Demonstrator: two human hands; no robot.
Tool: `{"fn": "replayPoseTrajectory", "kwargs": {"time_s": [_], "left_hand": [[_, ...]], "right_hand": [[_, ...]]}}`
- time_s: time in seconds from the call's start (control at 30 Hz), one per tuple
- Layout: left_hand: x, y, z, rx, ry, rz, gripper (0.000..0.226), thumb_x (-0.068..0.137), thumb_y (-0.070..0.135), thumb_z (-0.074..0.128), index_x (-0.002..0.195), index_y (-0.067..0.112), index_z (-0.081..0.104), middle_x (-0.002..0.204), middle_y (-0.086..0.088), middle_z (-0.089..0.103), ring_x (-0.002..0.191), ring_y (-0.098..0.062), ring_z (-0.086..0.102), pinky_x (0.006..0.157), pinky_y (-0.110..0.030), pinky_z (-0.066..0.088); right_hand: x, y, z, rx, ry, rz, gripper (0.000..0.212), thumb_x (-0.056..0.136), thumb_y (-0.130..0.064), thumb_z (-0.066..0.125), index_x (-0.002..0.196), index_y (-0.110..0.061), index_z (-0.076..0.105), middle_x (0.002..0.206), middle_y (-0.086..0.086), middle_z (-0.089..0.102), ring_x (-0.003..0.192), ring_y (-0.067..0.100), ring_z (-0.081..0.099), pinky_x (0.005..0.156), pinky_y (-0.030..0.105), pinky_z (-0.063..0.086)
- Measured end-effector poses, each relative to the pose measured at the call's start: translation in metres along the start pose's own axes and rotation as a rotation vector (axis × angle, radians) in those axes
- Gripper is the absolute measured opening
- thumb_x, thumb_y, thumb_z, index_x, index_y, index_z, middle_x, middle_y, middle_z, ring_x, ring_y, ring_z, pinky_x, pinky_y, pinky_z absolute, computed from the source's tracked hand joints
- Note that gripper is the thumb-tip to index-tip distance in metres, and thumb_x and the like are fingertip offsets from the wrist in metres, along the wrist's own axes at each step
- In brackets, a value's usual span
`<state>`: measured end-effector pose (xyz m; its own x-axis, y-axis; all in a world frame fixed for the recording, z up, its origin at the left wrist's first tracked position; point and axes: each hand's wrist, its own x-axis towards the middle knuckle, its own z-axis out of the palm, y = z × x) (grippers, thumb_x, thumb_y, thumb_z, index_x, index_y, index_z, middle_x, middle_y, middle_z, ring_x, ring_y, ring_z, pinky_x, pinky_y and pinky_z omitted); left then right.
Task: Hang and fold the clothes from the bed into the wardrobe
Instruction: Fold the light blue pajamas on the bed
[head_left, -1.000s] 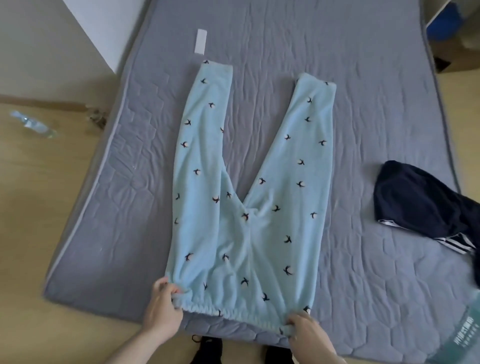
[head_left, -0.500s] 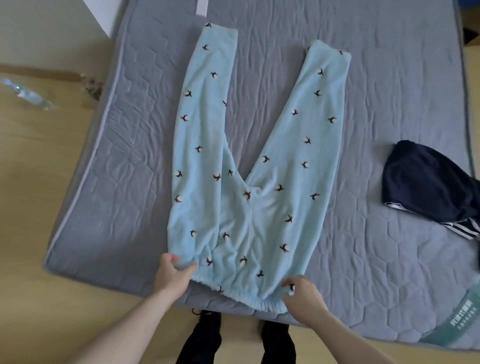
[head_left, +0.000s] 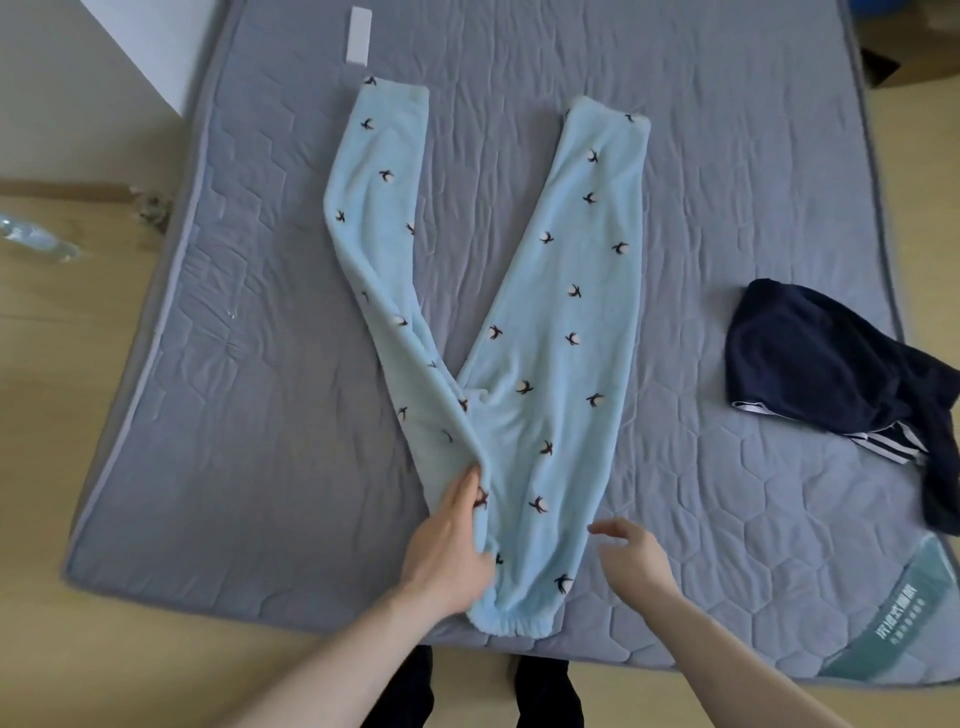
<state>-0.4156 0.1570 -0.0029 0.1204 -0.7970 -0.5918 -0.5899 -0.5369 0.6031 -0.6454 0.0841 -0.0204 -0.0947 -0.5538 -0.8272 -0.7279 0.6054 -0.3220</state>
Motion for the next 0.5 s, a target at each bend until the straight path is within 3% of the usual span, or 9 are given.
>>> {"fn": "replayPoseTrajectory", "kwargs": {"time_s": [0.07,0.13,0.27,0.33,0.4,0.43,0.5], "left_hand": [[0.002,0.017,0.020,0.175,-0.075,0.066,0.099,0.081,0.010,0.060,0.159,0.035,0.002,0.165,0.021,0.002,0.125,-0.019,0.057,0.091,-0.038,0.054],[0.007,0.032,0.038,0.303,-0.154,0.086,0.104,0.079,0.004,0.060,0.158,0.034,0.000,0.167,0.016,-0.007,0.112,-0.029,0.064,0.084,-0.040,0.055],[0.019,0.057,0.068,0.518,-0.323,0.118,0.102,0.084,0.004,0.063,0.162,0.028,0.001,0.169,0.005,-0.014,0.103,-0.037,0.066,0.081,-0.040,0.050],[0.019,0.066,0.082,0.583,-0.430,0.180,0.091,0.085,0.001,0.063,0.160,0.024,0.017,0.169,0.003,-0.005,0.106,-0.040,0.064,0.086,-0.044,0.051],[0.019,0.073,0.091,0.620,-0.546,0.179,0.064,0.085,0.001,0.065,0.143,0.018,0.043,0.160,-0.003,0.026,0.112,-0.042,0.063,0.092,-0.045,0.052],[0.021,0.073,0.095,0.633,-0.599,0.158,0.052,0.086,0.002,0.065,0.135,0.015,0.050,0.150,-0.006,0.041,0.116,-0.041,0.062,0.095,-0.044,0.052],[0.026,0.064,0.100,0.690,-0.726,0.216,0.049,0.092,0.002,0.060,0.139,0.009,0.050,0.151,-0.007,0.043,0.129,-0.040,0.055,0.105,-0.047,0.047]], "right_hand": [[0.001,0.002,-0.009,0.072,0.023,0.053,0.039,0.093,-0.002,0.039,0.111,-0.024,0.066,0.100,0.002,0.064,0.053,0.013,0.061,0.040,0.021,0.039],[0.002,0.007,-0.016,0.118,0.039,0.063,0.040,0.091,-0.001,0.040,0.108,-0.025,0.067,0.086,0.004,0.068,0.063,0.025,0.063,0.042,0.025,0.040],[0.010,0.019,-0.024,0.138,0.059,0.084,0.038,0.089,-0.002,0.044,0.104,-0.026,0.069,0.068,0.000,0.067,0.057,0.022,0.056,0.046,0.024,0.039],[0.014,0.026,-0.027,0.132,0.062,0.104,0.037,0.087,-0.002,0.045,0.104,-0.025,0.069,0.061,-0.002,0.066,0.046,0.014,0.052,0.042,0.021,0.037],[0.020,0.030,-0.028,0.129,0.065,0.121,0.037,0.086,-0.001,0.046,0.104,-0.024,0.069,0.066,0.001,0.069,0.037,0.009,0.046,0.039,0.020,0.035],[0.023,0.031,-0.028,0.127,0.062,0.129,0.037,0.087,-0.001,0.046,0.105,-0.024,0.068,0.071,0.003,0.071,0.035,0.008,0.044,0.039,0.019,0.034],[0.029,0.031,-0.027,0.121,0.052,0.142,0.036,0.088,-0.001,0.044,0.105,-0.023,0.067,0.071,0.002,0.069,0.034,0.008,0.042,0.038,0.019,0.032]]}}
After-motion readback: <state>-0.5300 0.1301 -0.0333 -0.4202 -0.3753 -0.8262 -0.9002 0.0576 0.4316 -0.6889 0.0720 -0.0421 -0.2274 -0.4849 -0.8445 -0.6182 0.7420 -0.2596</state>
